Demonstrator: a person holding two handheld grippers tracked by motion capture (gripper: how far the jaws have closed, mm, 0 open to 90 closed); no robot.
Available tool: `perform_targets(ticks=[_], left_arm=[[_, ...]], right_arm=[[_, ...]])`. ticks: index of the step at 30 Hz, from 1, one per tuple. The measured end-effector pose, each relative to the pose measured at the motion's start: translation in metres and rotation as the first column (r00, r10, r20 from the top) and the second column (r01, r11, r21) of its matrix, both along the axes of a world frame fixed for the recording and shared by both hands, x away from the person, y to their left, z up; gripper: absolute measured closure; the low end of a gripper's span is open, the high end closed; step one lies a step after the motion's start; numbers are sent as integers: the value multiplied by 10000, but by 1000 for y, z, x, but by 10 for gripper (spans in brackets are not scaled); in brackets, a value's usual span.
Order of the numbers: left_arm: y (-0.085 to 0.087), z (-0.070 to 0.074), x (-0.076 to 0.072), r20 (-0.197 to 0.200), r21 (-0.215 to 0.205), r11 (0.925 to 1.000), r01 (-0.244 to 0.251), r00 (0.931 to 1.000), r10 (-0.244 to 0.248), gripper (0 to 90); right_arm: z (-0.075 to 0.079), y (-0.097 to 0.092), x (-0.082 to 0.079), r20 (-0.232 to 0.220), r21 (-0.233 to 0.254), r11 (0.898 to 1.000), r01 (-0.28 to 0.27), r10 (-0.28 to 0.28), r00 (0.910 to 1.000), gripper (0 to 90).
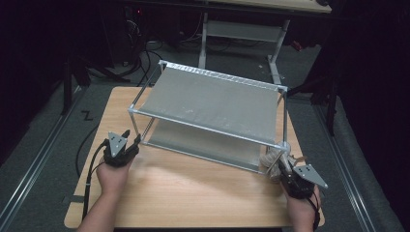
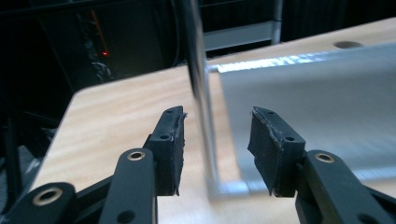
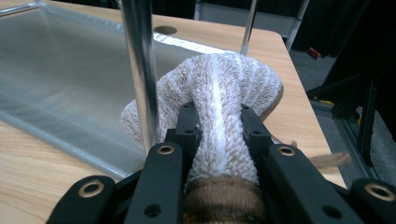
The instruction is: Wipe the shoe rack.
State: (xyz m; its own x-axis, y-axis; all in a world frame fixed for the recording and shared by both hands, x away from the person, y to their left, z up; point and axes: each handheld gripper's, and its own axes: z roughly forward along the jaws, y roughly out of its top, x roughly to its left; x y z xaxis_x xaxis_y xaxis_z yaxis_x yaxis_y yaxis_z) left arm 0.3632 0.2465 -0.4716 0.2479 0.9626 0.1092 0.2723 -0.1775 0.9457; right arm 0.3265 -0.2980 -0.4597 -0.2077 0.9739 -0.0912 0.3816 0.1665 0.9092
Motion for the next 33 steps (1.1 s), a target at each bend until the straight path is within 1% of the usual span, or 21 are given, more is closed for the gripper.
perform_targets(ticks=[1,3,4,6,8,9,10,11,12,13,16,19,22,23,25,28,29,30,31,32,33], left_arm=[[0,-2,-6,-103,-87,9999,120,9999,-121,557],[-3,-6,-20,-302,-298,9986,430,9986,-439,554],[-7,-8,-27,-310,-208,9984,518,9981,-524,546],[-13,-13,-39,-198,-65,9977,672,9975,-673,539],[-15,-16,-47,-236,-216,9963,837,9962,-842,538],[-15,-18,-50,-275,-471,9939,994,9945,-1008,540],[-15,-18,-50,-315,-559,9928,1059,9937,-1078,544],[-16,-18,-51,-380,-709,9897,1247,9911,-1276,544],[-17,-18,-51,-363,-669,9889,1327,9901,-1353,544],[-18,-17,-52,-303,-482,9893,1377,9898,-1392,543],[-17,-16,-52,-215,-582,9884,1403,9897,-1417,546],[-16,-14,-54,-166,-633,9873,1460,9890,-1473,546],[-16,-12,-56,-97,-681,9856,1547,9878,-1557,546],[-17,-11,-57,-46,-691,9848,1591,9871,-1598,548],[-19,-11,-58,-14,-646,9836,1684,9856,-1689,555],[-25,-10,-59,3,-515,9808,1883,9821,-1885,555],[-28,-10,-59,-7,-479,9780,2030,9791,-2033,555],[-30,-10,-60,-34,-453,9754,2159,9763,-2163,555],[-33,-9,-60,-28,-422,9715,2333,9723,-2336,554],[-36,-8,-61,-20,-381,9694,2425,9701,-2428,551],[-40,-8,-63,-13,-426,9653,2577,9662,-2580,549]], right_arm=[[-1,0,0,-64,69,10000,-8,9,10000,743],[-3,2,-1,-120,-46,9999,-93,92,9999,743],[-3,4,-1,-118,-65,9999,-127,126,9999,743],[-3,7,-3,-121,-42,9999,-136,135,9998,743],[-3,10,-4,-117,-100,9998,-199,198,9997,743],[-3,12,-5,-129,-103,9997,-217,216,9997,743],[-3,15,-5,-133,-155,9993,-331,329,9994,743],[-3,17,-6,-156,-139,9993,-340,338,9993,743],[-4,22,-7,-164,-212,9989,-425,422,9990,742],[-3,25,-7,-173,-211,9987,-474,471,9987,742],[-3,40,-10,-213,-216,9968,-771,766,9968,742],[-3,55,-14,-307,-105,9930,-1180,1176,9926,741],[-3,77,-20,-345,-77,9859,-1670,1667,9854,740],[-3,82,-21,-349,-90,9839,-1783,1779,9834,740],[-4,95,-23,-376,-40,9778,-2093,2091,9772,740],[-3,114,-24,-409,-43,9651,-2618,2615,9643,740],[-3,117,-24,-394,-57,9622,-2722,2718,9615,740],[-3,124,-25,-379,-112,9554,-2950,2944,9549,740],[-3,127,-25,-364,-166,9515,-3071,3063,9512,739],[-2,130,-27,-323,-194,9475,-3190,3183,9474,739],[-1,131,-28,-278,-197,9458,-3241,3235,9458,739]])
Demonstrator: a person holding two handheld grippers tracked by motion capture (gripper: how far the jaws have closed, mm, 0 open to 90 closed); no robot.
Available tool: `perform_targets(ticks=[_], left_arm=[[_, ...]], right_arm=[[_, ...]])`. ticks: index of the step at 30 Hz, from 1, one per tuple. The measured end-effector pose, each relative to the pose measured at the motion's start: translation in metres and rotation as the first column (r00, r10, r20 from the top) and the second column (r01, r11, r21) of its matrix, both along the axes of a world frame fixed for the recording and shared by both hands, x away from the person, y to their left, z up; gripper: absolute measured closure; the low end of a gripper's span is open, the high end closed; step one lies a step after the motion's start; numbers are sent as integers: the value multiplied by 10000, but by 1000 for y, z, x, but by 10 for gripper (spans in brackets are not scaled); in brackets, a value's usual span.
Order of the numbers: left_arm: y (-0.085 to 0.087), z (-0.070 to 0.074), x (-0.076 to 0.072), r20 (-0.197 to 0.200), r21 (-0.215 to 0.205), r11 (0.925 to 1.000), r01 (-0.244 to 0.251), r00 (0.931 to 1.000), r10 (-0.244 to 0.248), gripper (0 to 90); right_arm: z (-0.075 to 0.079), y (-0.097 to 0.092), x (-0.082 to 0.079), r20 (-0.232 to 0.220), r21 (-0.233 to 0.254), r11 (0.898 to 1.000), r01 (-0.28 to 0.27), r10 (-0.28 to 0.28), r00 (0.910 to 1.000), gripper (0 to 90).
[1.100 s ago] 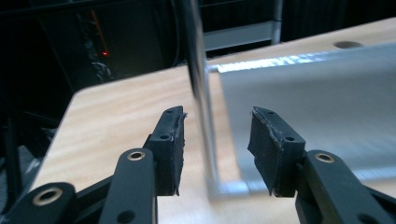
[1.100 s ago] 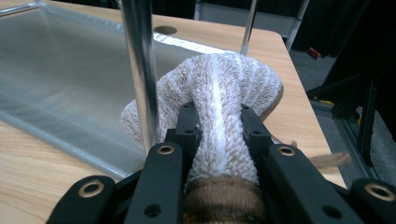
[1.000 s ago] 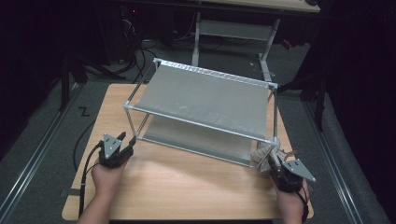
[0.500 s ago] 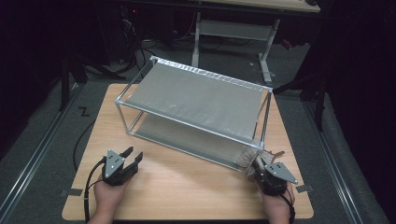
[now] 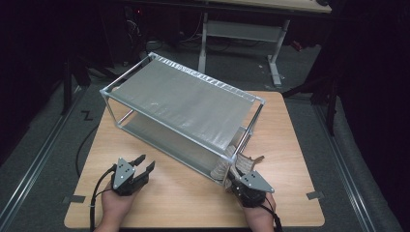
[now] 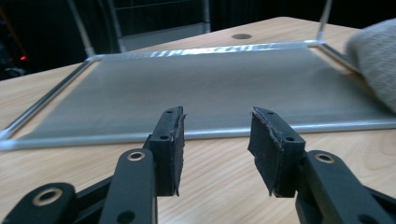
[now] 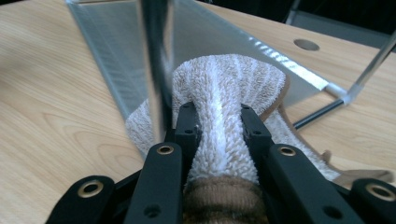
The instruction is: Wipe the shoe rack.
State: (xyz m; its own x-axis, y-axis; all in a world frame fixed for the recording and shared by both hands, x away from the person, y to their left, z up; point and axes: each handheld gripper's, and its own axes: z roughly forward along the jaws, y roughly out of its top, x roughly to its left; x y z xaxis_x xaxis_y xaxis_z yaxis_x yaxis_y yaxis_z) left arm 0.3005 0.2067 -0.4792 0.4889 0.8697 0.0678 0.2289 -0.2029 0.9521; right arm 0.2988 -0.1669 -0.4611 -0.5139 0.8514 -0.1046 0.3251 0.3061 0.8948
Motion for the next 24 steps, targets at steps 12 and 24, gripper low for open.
perform_targets(ticks=[12,24], left_arm=[[-68,6,-7,-353,61,9717,2362,9712,-2358,538],[-133,7,-1,-792,-545,9257,3744,9225,-3778,449]], right_arm=[[5,-69,-19,806,-735,9877,1381,-1322,9879,737],[-11,-117,-13,29,-299,9716,2346,-2346,9721,734]])
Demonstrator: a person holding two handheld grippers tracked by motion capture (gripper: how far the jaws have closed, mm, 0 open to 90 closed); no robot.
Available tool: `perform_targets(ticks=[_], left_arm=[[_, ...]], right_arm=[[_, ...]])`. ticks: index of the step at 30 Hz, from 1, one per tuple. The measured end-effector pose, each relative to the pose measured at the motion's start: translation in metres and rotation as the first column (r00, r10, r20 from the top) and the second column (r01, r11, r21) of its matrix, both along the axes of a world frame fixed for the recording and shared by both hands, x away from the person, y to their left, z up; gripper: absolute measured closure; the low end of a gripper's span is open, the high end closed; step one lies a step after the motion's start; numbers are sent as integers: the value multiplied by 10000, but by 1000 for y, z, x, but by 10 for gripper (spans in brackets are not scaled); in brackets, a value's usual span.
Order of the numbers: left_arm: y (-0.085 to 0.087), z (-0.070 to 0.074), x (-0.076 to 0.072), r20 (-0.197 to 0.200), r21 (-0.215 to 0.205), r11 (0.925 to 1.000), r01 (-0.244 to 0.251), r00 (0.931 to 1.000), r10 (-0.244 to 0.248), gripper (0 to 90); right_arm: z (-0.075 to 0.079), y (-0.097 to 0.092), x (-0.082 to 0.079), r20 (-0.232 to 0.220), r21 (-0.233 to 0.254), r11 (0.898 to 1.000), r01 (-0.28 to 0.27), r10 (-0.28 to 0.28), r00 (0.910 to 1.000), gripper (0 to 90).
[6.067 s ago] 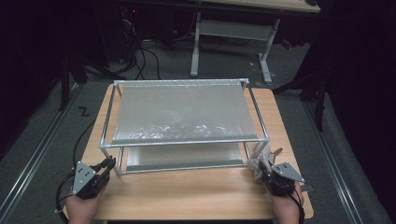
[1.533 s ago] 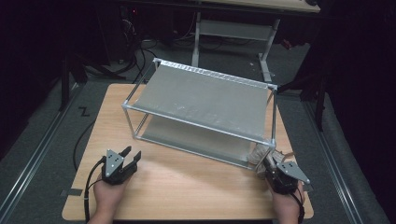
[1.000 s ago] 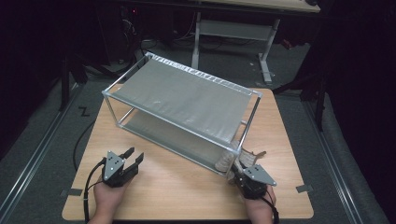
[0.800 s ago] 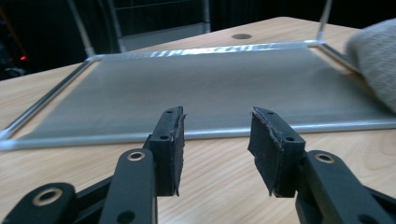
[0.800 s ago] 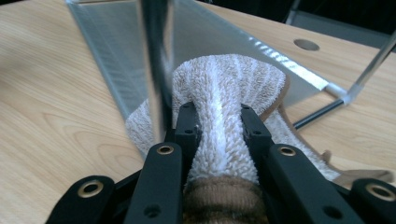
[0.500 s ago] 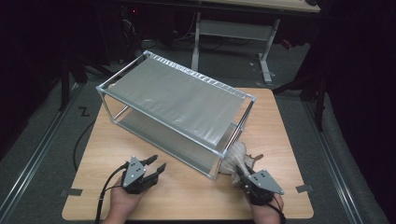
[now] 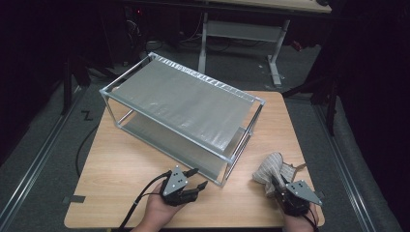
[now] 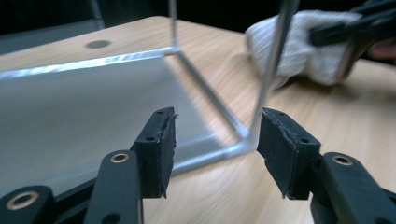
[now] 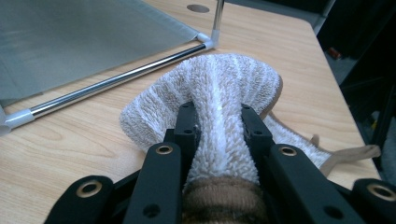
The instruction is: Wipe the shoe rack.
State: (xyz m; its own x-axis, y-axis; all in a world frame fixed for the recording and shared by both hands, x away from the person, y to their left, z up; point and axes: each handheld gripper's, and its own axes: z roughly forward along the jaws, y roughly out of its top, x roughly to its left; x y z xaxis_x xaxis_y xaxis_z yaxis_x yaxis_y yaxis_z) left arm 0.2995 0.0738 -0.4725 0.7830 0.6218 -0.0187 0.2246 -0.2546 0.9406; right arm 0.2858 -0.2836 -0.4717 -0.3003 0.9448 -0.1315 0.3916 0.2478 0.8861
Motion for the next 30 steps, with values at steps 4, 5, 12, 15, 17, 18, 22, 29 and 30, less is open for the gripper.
perform_targets(ticks=[4,5,12,15,17,18,22,29,30], left_arm=[[-24,4,3,145,-110,9986,521,9985,-519,433],[-28,5,4,228,-66,9982,593,9980,-592,434],[-53,10,11,768,-367,9959,830,9938,-800,537],[-55,12,13,844,-507,9957,775,9937,-731,613],[-56,14,14,882,-535,9955,783,9934,-734,646],[-57,15,15,913,-576,9951,798,9930,-744,670],[-57,19,13,1062,-569,9967,587,9930,-524,802],[-43,19,-3,1101,-482,9973,558,9926,-502,802],[-39,18,-7,1091,-509,9971,573,9927,-514,802]], right_arm=[[0,-2,1,-35,95,9999,32,-31,10000,733],[0,-1,1,-36,93,10000,18,-18,10000,733],[-2,2,2,-115,118,9998,-164,166,9998,732],[-3,3,2,-162,146,9996,-224,226,9996,732],[-3,4,2,-194,177,9996,-233,236,9995,732],[-3,4,2,-212,194,9996,-229,233,9995,732],[-2,6,2,-142,130,9995,-285,287,9995,733],[9,18,2,401,298,9970,-719,707,9967,735],[11,21,2,436,324,9964,-784,769,9961,736]])
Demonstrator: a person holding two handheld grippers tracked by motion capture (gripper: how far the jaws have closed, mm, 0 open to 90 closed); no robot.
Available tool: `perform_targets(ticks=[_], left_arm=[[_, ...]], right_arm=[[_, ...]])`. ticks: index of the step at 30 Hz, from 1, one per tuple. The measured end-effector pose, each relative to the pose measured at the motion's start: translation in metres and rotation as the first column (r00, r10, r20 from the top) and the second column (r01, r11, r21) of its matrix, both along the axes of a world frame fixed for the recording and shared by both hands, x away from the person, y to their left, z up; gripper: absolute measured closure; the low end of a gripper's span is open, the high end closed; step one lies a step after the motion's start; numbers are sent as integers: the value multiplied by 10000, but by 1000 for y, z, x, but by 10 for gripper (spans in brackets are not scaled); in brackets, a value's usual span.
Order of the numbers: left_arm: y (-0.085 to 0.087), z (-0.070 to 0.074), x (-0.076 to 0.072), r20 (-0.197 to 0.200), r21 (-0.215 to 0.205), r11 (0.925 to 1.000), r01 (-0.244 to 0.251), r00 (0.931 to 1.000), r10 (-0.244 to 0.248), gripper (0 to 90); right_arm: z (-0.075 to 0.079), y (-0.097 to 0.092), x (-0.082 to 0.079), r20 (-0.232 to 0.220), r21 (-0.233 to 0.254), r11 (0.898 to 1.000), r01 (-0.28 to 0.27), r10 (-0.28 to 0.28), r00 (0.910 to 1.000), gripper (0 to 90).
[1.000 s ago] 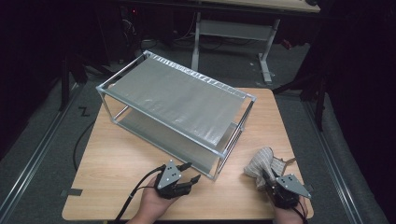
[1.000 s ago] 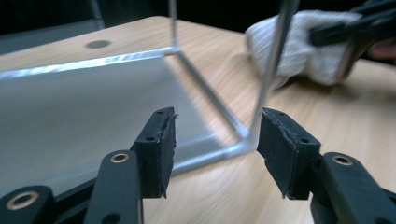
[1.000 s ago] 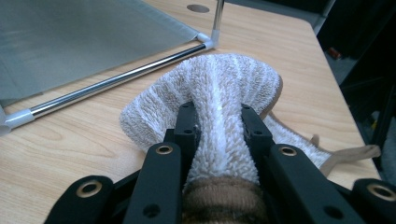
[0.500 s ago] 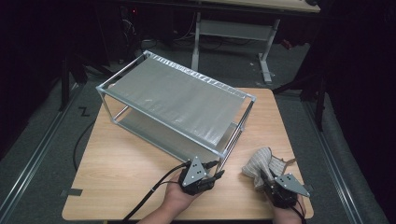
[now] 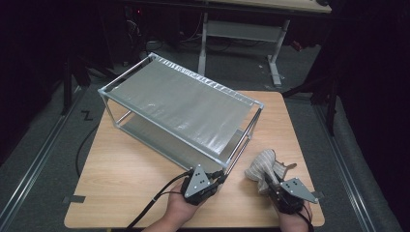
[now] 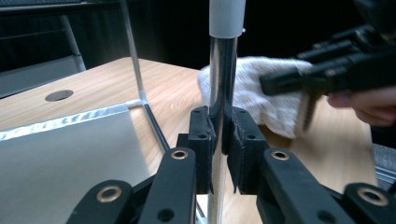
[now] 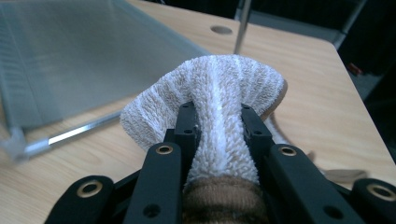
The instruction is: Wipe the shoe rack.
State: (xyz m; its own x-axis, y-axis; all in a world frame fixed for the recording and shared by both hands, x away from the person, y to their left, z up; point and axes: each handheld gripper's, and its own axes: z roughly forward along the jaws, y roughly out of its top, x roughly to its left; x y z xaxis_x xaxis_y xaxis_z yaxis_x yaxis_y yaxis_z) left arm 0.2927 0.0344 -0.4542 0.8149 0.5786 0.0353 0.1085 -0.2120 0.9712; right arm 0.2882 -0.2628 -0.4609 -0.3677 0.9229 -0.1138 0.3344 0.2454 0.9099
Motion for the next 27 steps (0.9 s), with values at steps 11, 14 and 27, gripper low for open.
perform_targets(ticks=[11,14,27], left_arm=[[35,-3,-37,70,-116,9997,216,9997,-215,804],[44,-2,-44,113,-10,9998,205,9997,-204,804],[57,-3,-52,499,220,9997,59,9987,-70,800]], right_arm=[[6,77,51,-289,-360,9887,-1458,1448,9890,736],[-11,98,71,-1080,-797,9802,-1812,1722,9791,735],[-31,100,75,-2296,-1145,9712,-2089,1787,9567,740]])
